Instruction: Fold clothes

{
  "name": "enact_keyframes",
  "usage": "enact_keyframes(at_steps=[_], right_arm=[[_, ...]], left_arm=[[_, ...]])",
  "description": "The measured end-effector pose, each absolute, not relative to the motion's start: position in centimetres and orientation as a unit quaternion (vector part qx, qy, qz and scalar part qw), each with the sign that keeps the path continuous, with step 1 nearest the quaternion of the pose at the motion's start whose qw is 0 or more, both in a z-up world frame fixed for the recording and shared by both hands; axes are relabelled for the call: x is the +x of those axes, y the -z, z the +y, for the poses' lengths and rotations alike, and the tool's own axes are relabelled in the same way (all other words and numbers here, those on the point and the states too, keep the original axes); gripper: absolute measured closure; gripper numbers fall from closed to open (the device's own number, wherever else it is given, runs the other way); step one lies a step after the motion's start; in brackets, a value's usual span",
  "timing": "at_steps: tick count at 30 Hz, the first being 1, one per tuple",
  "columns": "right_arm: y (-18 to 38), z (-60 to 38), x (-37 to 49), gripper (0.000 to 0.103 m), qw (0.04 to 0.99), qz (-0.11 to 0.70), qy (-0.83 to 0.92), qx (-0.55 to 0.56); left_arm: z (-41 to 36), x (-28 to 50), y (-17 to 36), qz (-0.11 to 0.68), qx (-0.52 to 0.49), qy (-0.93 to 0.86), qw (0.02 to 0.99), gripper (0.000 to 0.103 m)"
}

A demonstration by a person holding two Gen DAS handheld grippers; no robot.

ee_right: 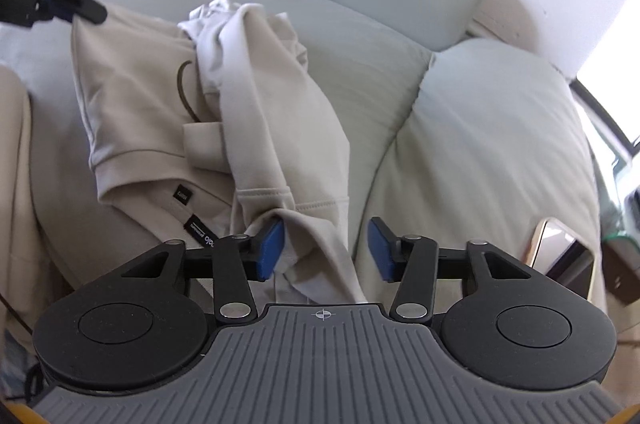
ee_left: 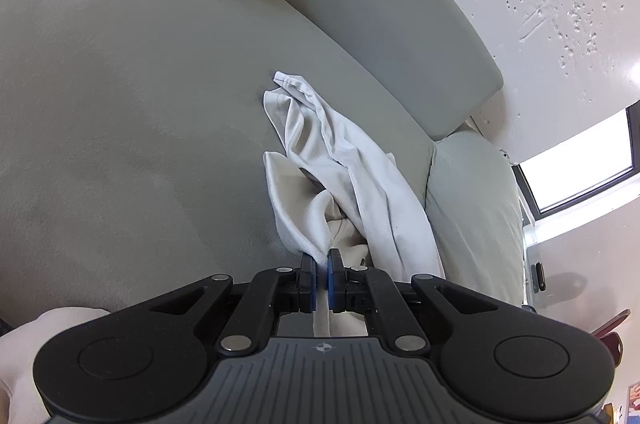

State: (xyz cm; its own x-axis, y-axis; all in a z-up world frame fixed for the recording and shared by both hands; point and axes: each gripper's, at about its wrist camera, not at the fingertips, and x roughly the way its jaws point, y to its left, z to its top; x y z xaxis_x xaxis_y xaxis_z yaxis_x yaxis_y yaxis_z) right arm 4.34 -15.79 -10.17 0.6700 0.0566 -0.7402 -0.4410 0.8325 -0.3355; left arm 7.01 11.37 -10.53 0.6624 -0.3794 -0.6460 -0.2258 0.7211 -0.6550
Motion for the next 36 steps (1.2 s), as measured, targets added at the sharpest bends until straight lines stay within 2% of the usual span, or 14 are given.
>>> enact_keyframes(at_steps=[1, 2, 3, 6, 9, 12, 16, 19, 20, 21, 26, 30, 36], right_arm=[[10.0, -15.5, 4.2, 0.069, 0.879, 0.376, -0.143, -0.255], [9.7, -15.4, 4.0, 0.088, 0.883, 0.371, -0.146, -0.248], [9.2, -15.5, 4.0, 0.099, 0.888, 0.367, -0.150, -0.232], [7.4, -17.0, 4.3, 0.103, 0.909, 0.361, -0.158, -0.131], [5.4, -22.6, 5.4, 0.103, 0.931, 0.345, -0.086, 0.077], [5.4, -30.9, 5.5, 0.103, 0.906, 0.320, 0.062, 0.271], [7.3, -36.2, 4.9, 0.103, 0.865, 0.372, 0.094, 0.324], [7.7, -34.0, 4.9, 0.085, 0.868, 0.417, -0.012, 0.269], [7.6, -32.6, 4.8, 0.059, 0.878, 0.419, -0.037, 0.230], [7.3, -31.1, 4.7, 0.039, 0.889, 0.414, -0.056, 0.188], [7.2, -25.0, 4.3, 0.038, 0.899, 0.421, -0.122, 0.009], [7.8, -23.1, 4.1, 0.043, 0.887, 0.434, -0.134, -0.083], [9.0, -18.5, 3.5, 0.044, 0.863, 0.404, -0.151, -0.262]], left_arm=[[11.3, 7.0, 10.5, 0.410, -0.369, 0.045, 0.833, 0.099], [11.2, 7.1, 10.4, 0.411, -0.367, 0.044, 0.833, 0.099], [11.1, 7.1, 10.4, 0.412, -0.363, 0.043, 0.834, 0.099], [10.5, 7.1, 10.0, 0.414, -0.347, 0.040, 0.841, 0.099], [10.2, 6.8, 9.7, 0.415, -0.337, 0.037, 0.844, 0.099], [10.6, 5.9, 9.4, 0.414, -0.347, 0.027, 0.841, 0.099], [11.4, 4.2, 9.4, 0.417, -0.370, 0.019, 0.830, 0.099], [11.2, 3.9, 9.8, 0.424, -0.369, 0.024, 0.827, 0.099], [11.2, 4.0, 9.9, 0.425, -0.368, 0.024, 0.827, 0.099], [11.1, 4.1, 10.0, 0.427, -0.367, 0.024, 0.826, 0.099], [10.5, 4.5, 9.9, 0.425, -0.344, 0.029, 0.837, 0.099], [10.1, 4.2, 9.4, 0.419, -0.312, 0.038, 0.852, 0.099], [9.9, 4.3, 9.5, 0.419, -0.303, 0.043, 0.855, 0.099]])
